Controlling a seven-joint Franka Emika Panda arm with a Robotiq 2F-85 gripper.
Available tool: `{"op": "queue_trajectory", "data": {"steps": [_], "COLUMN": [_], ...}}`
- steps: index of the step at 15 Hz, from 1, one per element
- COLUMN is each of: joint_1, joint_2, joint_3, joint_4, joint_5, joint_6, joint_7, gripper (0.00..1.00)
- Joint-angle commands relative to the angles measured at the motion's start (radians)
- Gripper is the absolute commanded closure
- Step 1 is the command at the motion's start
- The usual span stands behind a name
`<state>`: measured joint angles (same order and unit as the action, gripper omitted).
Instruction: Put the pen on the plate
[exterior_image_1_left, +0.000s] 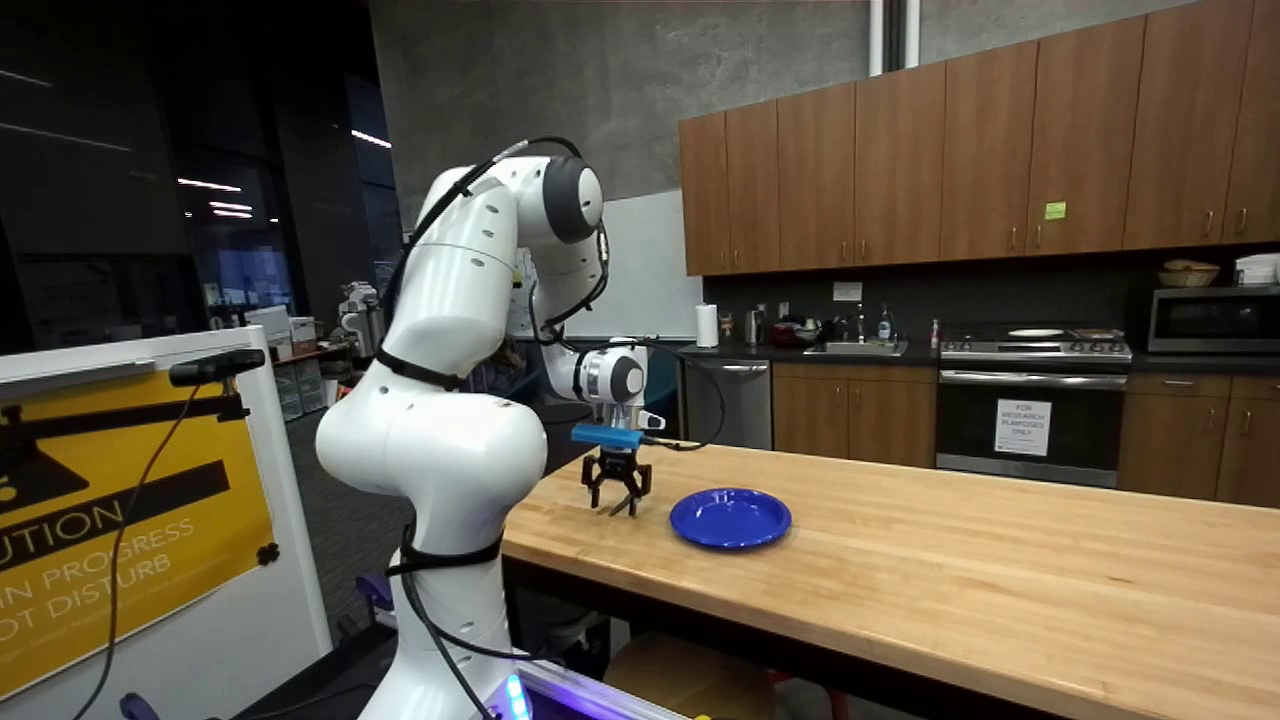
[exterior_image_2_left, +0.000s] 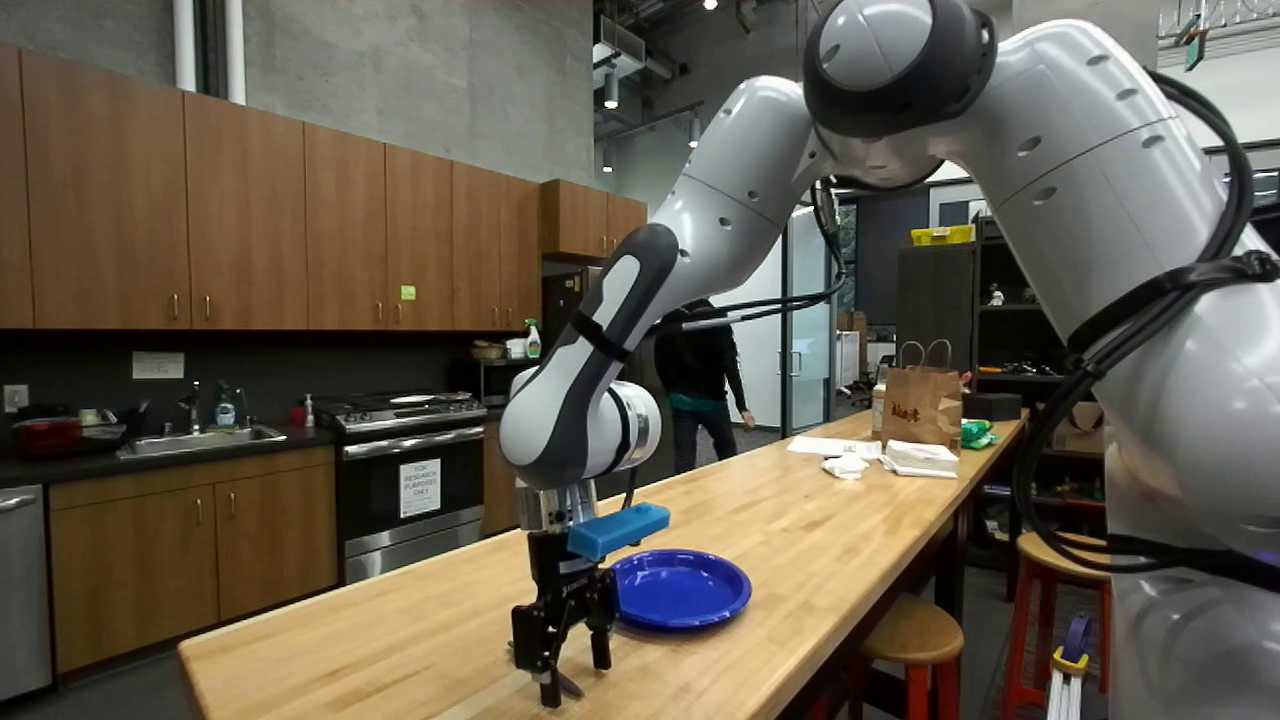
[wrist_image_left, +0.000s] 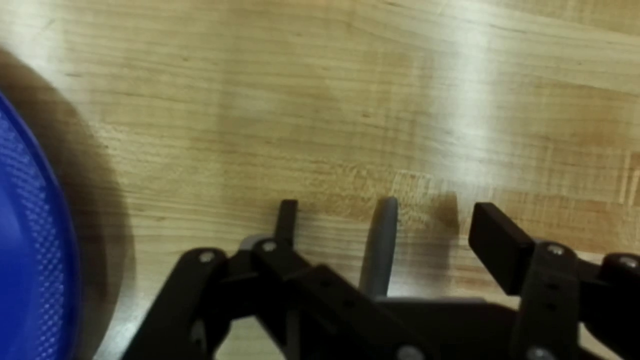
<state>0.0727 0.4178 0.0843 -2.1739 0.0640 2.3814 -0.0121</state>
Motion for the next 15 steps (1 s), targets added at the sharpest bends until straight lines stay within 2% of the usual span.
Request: {"op": "queue_trajectory", "data": {"steps": [1,2,3,4,5,9,15], "joint_1": [-0.001,-0.001,-0.002,-0.002,-0.003,-0.005,-0.016], "joint_2": [-0.003,-0.004,-0.004,-0.004,-0.004,-0.009,-0.017], "joint_3": [-0.003,-0.003,-0.004,-0.005,-0.005,-0.01,-0.018], "joint_4": [0.0,0.0,-0.001,-0.002,-0.002,-0.004,-0.008], "joint_5": [-0.004,-0.005,-0.007,-0.008,-0.006,-0.004,-0.003], "joint_6": [-0.005,-0.005,-0.002,-0.002,-0.001,0.002,0.002], "joint_7": [0.0,0.0,0.0,-0.001,-0.002,-0.003,0.0], "gripper": [0.02,0.0,0.27,0.25,0.29,0.59,0.99]}}
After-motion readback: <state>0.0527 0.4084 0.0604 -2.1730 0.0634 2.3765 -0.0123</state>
